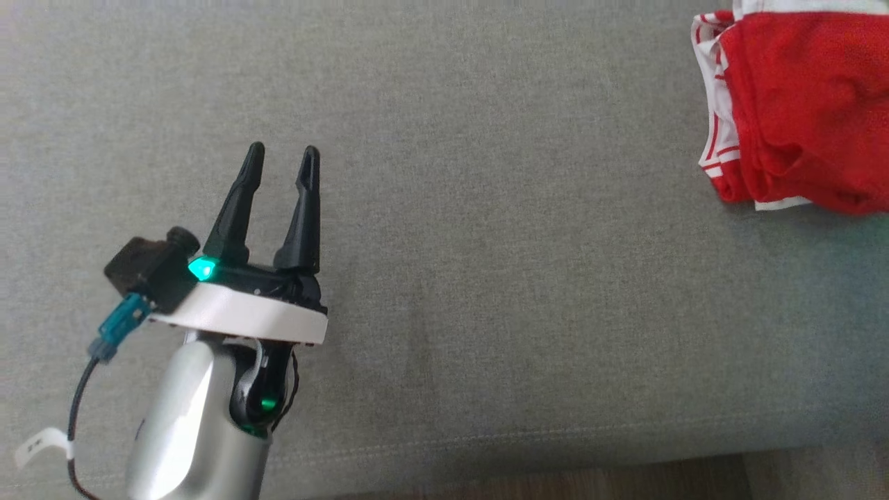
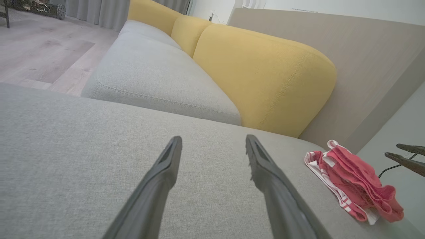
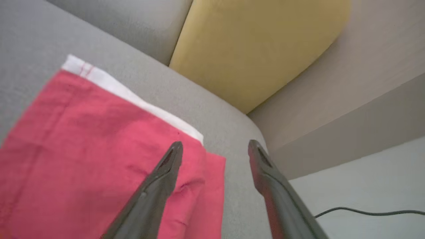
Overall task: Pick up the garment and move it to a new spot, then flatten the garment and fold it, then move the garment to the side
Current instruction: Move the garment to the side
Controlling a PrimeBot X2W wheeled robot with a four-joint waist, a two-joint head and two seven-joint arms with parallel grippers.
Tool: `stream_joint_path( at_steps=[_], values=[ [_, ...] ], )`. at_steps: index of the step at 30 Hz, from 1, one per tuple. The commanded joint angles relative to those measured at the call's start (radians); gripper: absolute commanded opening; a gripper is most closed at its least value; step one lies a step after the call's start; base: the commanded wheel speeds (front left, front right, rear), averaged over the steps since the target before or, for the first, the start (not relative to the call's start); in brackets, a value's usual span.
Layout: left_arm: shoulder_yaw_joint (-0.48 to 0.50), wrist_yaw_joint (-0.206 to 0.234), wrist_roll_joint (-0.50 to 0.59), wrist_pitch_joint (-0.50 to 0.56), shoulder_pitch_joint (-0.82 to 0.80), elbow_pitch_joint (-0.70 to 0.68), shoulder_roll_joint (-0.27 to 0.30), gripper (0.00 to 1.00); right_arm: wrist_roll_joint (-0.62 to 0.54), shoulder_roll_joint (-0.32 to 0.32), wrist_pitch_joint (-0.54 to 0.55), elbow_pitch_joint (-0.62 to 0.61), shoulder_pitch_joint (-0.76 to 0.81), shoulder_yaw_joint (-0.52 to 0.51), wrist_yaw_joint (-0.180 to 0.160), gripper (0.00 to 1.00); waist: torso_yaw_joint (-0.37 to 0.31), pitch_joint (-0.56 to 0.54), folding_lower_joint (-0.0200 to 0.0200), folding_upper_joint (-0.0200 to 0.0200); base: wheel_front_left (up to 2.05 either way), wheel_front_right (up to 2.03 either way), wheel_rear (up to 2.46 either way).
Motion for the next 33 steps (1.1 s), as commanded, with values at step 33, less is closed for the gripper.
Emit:
stream_joint_path(
  at_steps=[33],
  values=[
    [0.004,0.061,-0.028,-0.006,0.181,-0.02,0.008,1.0,-0.047,0.551,-0.383,-0.306,0.437,-0.179,-0.001,1.0,0.11,-0.283,0.0,0.0,0.0,0.0,0.0]
  ],
)
